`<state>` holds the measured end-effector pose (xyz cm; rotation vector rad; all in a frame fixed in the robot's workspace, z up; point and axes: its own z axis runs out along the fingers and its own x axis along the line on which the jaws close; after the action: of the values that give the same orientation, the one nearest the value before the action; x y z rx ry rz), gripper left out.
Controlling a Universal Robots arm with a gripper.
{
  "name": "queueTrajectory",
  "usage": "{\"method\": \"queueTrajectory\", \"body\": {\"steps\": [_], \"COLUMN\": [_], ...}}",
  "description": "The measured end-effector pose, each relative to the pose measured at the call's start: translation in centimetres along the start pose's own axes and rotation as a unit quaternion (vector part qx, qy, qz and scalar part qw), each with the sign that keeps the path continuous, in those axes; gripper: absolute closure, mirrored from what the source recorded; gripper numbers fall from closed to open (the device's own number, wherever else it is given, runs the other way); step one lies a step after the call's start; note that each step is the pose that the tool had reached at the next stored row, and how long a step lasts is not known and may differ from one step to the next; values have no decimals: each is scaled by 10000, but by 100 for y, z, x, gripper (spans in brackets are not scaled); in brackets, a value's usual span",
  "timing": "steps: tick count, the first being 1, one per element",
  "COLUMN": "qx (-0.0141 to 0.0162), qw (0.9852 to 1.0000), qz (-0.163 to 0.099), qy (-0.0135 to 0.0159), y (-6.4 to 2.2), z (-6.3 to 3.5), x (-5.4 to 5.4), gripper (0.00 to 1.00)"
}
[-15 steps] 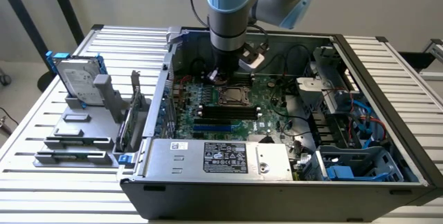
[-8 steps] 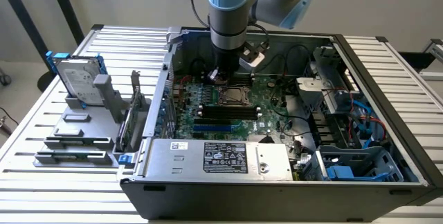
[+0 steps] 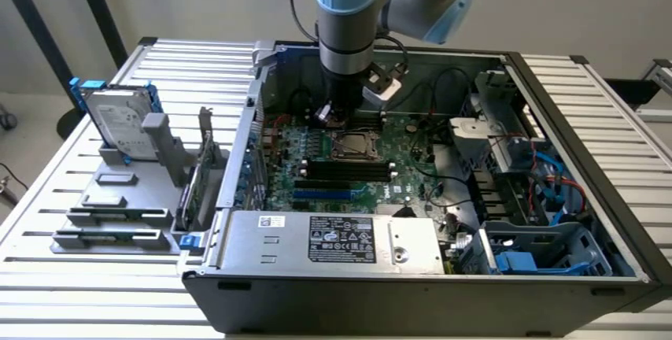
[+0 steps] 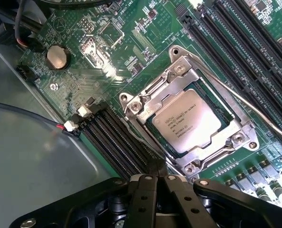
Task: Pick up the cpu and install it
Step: 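Install the first cpu locking lever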
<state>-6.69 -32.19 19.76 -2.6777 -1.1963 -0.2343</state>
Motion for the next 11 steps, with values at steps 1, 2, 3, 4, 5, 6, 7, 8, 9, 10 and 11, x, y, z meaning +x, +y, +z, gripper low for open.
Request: {"method": "queueTrajectory", "body": {"steps": [1,2,3,4,5,6,7,8,9,10,11], "qx": [-7,-14,-19,-24,-28,-32,-34,-38,-39,-40,-41], "qw": [10000,10000,10000,10000,10000,10000,10000,10000,10000,10000,10000], "qz": [-1,-1,-1,-1,-2,-2,-3,-3,-3,-3,-4], "qy": [-8,-15,-22,-27,-32,-37,-40,-43,-44,-45,-46], "y": [0,1,2,3,5,7,10,14,17,22,27], "z": [1,2,3,6,8,9,12,14,17,18,19], "x": [0,0,1,1,2,4,5,7,10,14,18], "gripper": [89,89,89,89,89,89,89,89,89,89,89]}}
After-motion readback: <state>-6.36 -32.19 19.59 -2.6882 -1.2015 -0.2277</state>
